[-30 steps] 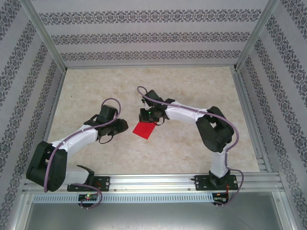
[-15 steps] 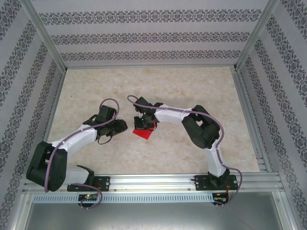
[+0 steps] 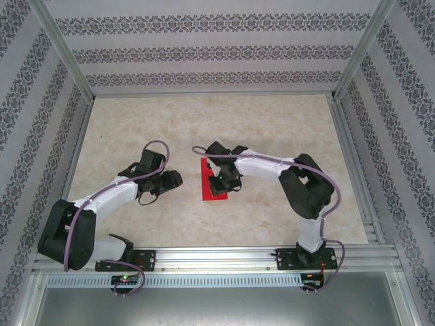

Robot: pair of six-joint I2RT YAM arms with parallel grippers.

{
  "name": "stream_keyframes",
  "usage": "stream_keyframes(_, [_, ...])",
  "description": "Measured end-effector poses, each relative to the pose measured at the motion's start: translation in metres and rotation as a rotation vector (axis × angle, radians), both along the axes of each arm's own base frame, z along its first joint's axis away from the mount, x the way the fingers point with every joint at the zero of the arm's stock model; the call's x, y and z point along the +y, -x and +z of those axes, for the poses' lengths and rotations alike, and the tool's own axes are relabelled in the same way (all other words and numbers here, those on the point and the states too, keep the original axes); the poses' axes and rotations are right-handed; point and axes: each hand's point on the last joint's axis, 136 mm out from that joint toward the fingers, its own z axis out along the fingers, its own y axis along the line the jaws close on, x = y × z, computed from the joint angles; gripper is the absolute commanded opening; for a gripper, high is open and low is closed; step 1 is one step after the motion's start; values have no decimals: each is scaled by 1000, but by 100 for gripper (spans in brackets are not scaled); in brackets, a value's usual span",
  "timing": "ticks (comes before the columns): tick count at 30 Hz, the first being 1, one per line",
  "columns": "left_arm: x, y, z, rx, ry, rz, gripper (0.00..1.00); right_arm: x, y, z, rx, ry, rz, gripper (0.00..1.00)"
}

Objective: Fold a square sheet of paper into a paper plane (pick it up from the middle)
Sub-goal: Rotate the paper at the center of the table, then fold the triangle a second time at the center of the table.

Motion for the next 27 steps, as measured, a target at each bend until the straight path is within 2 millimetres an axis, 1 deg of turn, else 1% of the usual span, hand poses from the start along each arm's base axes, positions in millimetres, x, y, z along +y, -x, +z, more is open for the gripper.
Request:
stream_keyframes(2, [-3,2,-1,10,12,-11,62,-1,-12,22,-64,-44,-66,35])
stream_keyframes(4, [-8,3,1,13,25,-26,64,0,-23,42,-133,-86,-129,39])
stream_keyframes(6, [-16,6,2,17,39,-51,65,-1,-32,53,-179,-102,-185,42])
stream_keyframes(7, [-21,7,3,23,48,-66,65,-1,-36,54,-195,-103,-210,42])
stream_keyframes(9, [-33,10,2,37,71,-97,64,-3,-41,51,-204,-90,-246,42])
stream_keyframes(12, [-52,17,-5,75,108,-139,56,-4,-44,39,-190,-67,-278,41])
stream_keyframes(16, [-72,26,-16,122,141,-182,55,-1,-49,23,-165,-62,-301,38])
stream_keyframes(19, [-81,31,-21,148,155,-192,55,-1,-54,11,-138,-64,-322,36])
stream_keyframes(23, [-93,33,-22,157,183,-206,54,-2,-62,-5,-105,-61,-349,35])
stream_keyframes(25, [-97,33,-22,161,190,-206,55,-3,-64,-11,-94,-56,-362,35])
stream_keyframes(27, [-100,33,-22,162,194,-206,55,-4,-66,-12,-90,-61,-375,35])
